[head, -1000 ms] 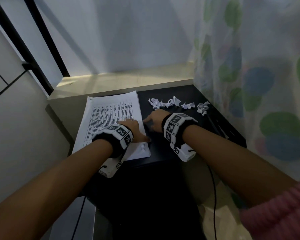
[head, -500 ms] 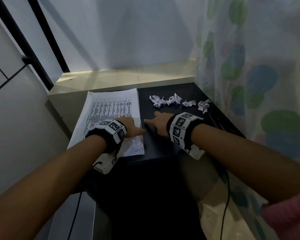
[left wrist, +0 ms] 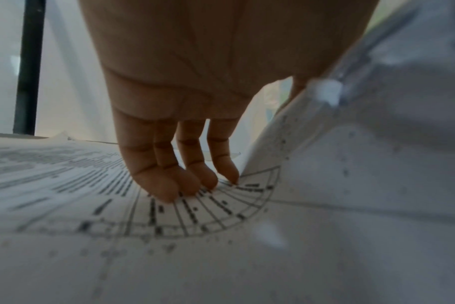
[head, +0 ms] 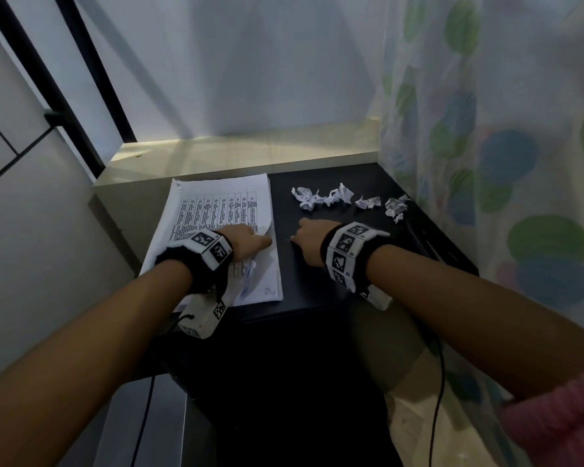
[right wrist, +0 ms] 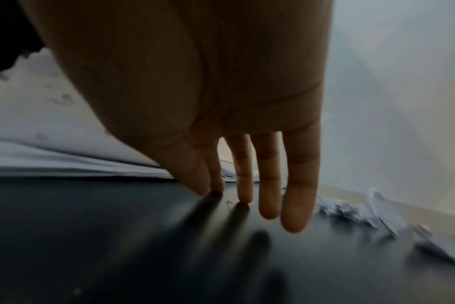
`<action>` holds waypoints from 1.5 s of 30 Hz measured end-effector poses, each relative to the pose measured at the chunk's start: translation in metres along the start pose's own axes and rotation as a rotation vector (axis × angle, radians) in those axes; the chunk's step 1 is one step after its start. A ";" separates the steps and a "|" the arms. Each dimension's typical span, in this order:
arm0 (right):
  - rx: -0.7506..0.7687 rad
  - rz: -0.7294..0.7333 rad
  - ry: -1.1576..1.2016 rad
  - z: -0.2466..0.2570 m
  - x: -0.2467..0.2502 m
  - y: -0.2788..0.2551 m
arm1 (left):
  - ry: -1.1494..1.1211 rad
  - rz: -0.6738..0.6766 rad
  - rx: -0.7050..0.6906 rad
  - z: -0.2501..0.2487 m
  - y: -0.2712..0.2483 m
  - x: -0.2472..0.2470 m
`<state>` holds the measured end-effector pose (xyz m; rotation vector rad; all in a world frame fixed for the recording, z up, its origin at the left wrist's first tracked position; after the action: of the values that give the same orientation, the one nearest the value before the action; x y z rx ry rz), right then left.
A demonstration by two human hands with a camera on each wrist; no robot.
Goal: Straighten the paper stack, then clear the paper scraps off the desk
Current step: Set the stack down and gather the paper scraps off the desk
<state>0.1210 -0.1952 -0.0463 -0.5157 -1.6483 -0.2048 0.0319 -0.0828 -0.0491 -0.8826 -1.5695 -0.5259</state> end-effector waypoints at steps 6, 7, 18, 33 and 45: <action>-0.081 -0.149 0.153 -0.004 0.008 0.002 | 0.130 -0.001 -0.048 -0.011 -0.009 -0.009; -0.051 -0.121 0.143 -0.002 0.008 0.002 | 0.163 0.004 -0.056 -0.013 -0.010 -0.009; 0.040 0.001 -0.017 -0.002 -0.007 -0.006 | 0.303 -0.042 -0.079 -0.032 -0.013 -0.014; 0.032 -0.098 0.139 0.013 -0.003 -0.003 | -0.156 -0.124 0.092 0.034 -0.013 0.016; 0.111 -0.089 0.307 0.012 0.006 -0.008 | 0.225 -0.050 -0.061 -0.021 -0.032 0.004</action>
<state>0.1061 -0.1961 -0.0414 -0.3097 -1.3747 -0.2442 0.0203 -0.1174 -0.0360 -0.8020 -1.3792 -0.6883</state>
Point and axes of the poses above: each hand's wrist, its own y-axis towards the middle knuckle, its own x-axis out of the back of the hand, z = x × y, the point moved 2 cm from there along y, towards the middle knuckle, and after that the axes turned 14 degrees about -z, right-handed, at the moved point
